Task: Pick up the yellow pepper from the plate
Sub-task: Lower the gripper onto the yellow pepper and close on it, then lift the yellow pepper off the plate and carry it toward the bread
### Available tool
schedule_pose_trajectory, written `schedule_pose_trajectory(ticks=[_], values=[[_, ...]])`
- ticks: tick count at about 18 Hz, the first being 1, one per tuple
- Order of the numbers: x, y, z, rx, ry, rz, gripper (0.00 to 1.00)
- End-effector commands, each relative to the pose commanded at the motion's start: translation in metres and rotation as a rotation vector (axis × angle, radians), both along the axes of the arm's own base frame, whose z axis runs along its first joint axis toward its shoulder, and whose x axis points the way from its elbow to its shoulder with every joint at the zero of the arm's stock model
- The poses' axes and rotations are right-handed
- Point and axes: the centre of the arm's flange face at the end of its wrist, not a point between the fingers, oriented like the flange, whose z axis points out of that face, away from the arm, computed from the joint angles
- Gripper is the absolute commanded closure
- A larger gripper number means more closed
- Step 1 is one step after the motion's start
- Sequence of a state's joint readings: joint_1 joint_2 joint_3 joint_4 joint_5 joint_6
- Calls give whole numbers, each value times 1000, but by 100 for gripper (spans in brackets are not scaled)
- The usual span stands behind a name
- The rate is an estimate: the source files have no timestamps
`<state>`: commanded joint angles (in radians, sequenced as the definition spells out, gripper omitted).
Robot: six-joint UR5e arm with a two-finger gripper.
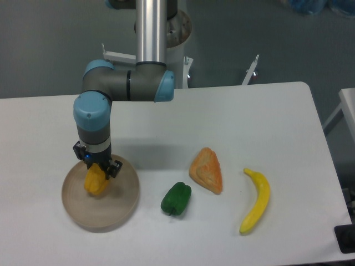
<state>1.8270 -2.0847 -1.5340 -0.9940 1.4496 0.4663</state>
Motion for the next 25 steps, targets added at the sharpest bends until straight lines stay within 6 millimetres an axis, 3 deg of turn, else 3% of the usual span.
schedule_pose_trajectory(ticks=[4, 7, 11, 13, 17, 23, 25], values=[[0, 2, 7, 12, 4, -3, 49], [-9, 5, 29, 50, 12, 6, 49], [-57, 3, 79, 125, 47, 44, 49], [-95, -8, 93, 136, 96, 26, 49], [-213, -46, 121, 138, 220, 20, 49], [-315, -97, 124, 110, 278, -11, 49], [-333, -106, 119, 91, 285, 4, 49]])
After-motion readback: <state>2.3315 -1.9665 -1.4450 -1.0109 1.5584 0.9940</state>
